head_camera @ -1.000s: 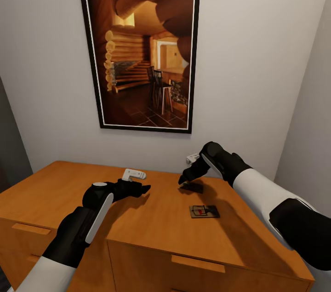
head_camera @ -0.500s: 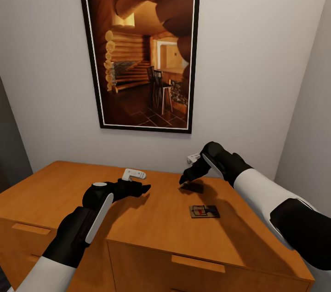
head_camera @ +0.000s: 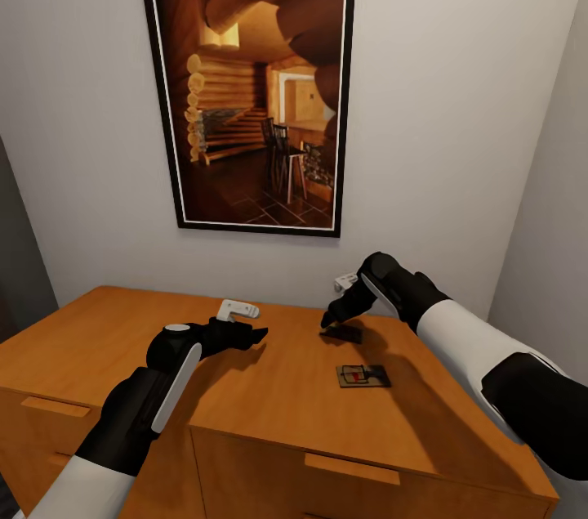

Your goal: Take the four mousetraps from the cabinet in the bathroom and place them on the bathroom floor. Make sure all four end up on the same floor surface, and ensure that at least two of them are either under or directly next to the same bathroom sink.

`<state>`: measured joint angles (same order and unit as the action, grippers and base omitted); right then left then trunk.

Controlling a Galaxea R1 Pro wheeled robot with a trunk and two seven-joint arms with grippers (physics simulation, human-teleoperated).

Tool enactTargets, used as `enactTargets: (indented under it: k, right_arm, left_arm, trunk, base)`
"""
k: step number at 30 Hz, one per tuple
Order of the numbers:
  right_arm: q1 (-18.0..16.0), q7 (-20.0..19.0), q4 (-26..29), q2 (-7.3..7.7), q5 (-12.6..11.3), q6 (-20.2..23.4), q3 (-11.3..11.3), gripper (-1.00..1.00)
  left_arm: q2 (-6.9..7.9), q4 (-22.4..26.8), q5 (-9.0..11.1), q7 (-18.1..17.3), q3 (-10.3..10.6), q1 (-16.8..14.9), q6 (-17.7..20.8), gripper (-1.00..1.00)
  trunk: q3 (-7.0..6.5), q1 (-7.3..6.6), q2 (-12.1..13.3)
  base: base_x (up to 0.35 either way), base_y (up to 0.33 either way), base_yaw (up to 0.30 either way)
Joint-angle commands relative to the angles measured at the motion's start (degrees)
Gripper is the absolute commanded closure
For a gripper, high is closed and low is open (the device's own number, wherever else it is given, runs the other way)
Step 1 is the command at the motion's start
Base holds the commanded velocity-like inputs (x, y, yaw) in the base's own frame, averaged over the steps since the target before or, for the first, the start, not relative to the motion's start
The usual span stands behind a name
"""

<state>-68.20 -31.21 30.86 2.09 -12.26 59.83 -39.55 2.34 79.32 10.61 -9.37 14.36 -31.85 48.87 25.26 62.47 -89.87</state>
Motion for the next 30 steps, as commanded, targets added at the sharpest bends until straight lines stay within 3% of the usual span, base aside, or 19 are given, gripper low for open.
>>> enactTargets:
  k: [1,30]
  right_arm:
    - [-0.09,0.19,0.08,0.09,-0.56,0.17,-0.48,-1.0]
    - [-0.09,0.27,-5.29,-0.52,-0.39,-1.91,-0.71,-1.0]
  left_arm:
    - [0.02,0.05,0.2,0.05,0.05,-0.05,0.26,-1.0]
    - [-0.1,0.05,0.03,0.05,0.16,-0.05,0.26,-1.0]
  trunk:
    - [0.07,0.0,-0.04]
    - [0.07,0.0,-0.04]
  base:
    - [0.0,0.0,0.0]
    - [0.0,0.0,0.0]
